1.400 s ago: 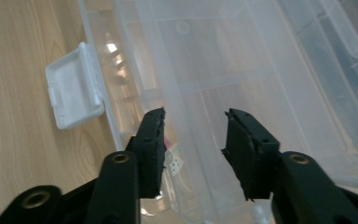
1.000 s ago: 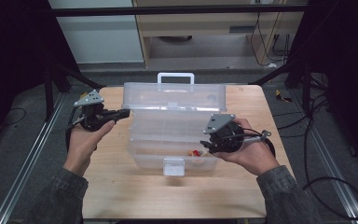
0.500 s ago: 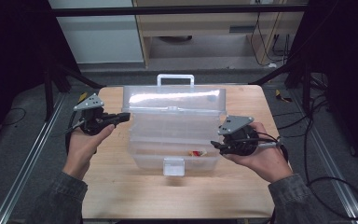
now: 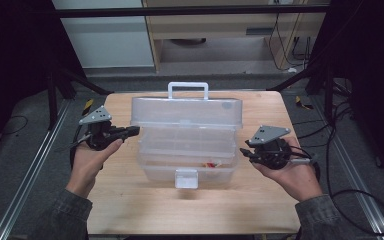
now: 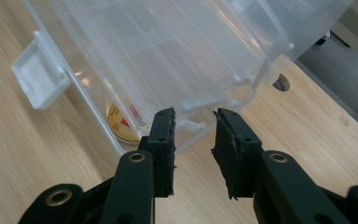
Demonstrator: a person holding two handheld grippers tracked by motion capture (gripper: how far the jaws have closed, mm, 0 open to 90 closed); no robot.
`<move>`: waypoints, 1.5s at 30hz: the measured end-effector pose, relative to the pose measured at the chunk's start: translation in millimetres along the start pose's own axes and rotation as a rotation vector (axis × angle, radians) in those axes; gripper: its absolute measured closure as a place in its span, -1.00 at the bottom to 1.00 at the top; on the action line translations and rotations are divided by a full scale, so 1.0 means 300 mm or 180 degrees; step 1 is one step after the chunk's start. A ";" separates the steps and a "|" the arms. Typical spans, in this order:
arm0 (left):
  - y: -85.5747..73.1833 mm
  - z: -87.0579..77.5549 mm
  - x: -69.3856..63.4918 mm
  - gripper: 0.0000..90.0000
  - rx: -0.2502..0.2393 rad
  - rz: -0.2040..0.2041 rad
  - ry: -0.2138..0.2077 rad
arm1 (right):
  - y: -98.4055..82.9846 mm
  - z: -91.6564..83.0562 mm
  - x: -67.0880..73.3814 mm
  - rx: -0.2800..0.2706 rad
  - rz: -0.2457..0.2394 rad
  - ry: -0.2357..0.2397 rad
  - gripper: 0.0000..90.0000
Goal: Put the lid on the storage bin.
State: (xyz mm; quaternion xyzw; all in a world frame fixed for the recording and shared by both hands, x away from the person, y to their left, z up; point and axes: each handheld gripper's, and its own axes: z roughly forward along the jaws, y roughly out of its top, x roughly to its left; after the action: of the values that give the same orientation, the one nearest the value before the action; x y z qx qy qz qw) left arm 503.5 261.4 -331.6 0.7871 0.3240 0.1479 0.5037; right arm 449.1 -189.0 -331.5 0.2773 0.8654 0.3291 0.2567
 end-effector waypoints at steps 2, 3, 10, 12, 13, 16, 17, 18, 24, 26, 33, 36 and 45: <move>-0.004 0.000 -0.003 1.00 -0.0001 0.0011 0.0007 | -0.014 -0.002 -0.007 0.0004 0.0035 -0.0028 0.56; -0.006 0.000 -0.003 1.00 0.0008 0.0016 0.0003 | -0.021 -0.004 -0.010 0.0003 0.0054 -0.0039 0.57; -0.019 0.000 -0.009 1.00 0.0022 0.0022 -0.0008 | -0.064 -0.003 -0.027 0.0019 0.0156 -0.0085 0.57; -0.024 0.000 -0.010 1.00 0.0025 0.0022 -0.0015 | -0.076 0.000 -0.031 0.0025 0.0191 -0.0096 0.57; -0.027 0.000 -0.011 1.00 0.0027 0.0020 -0.0019 | -0.082 0.000 -0.033 0.0035 0.0204 -0.0104 0.57; -0.036 0.000 -0.014 1.00 0.0032 0.0023 -0.0029 | -0.098 0.003 -0.041 0.0046 0.0254 -0.0138 0.56; -0.040 0.001 -0.015 1.00 0.0034 0.0022 -0.0038 | -0.103 0.005 -0.044 0.0040 0.0270 -0.0139 0.56; -0.042 0.001 -0.016 1.00 0.0035 0.0022 -0.0042 | -0.108 0.006 -0.046 0.0041 0.0286 -0.0142 0.55; -0.060 0.003 -0.024 1.00 0.0035 0.0020 -0.0061 | -0.127 0.015 -0.057 0.0067 0.0342 -0.0162 0.53; -0.064 0.002 -0.024 1.00 0.0041 0.0019 -0.0064 | -0.133 0.017 -0.060 0.0085 0.0348 -0.0175 0.53; -0.079 0.002 -0.028 1.00 0.0045 0.0009 -0.0076 | -0.157 0.028 -0.068 0.0123 0.0402 -0.0175 0.49; -0.086 0.002 -0.030 1.00 0.0051 0.0003 -0.0084 | -0.167 0.032 -0.070 0.0140 0.0418 -0.0171 0.48; -0.107 -0.001 -0.039 1.00 0.0059 0.0000 -0.0112 | -0.183 0.039 -0.076 0.0161 0.0459 -0.0175 0.47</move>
State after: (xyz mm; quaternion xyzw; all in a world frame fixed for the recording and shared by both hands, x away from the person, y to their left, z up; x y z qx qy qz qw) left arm 483.0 262.9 -358.8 0.7942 0.3164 0.1310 0.5020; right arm 455.6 -233.3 -372.2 0.3542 0.8438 0.3171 0.2490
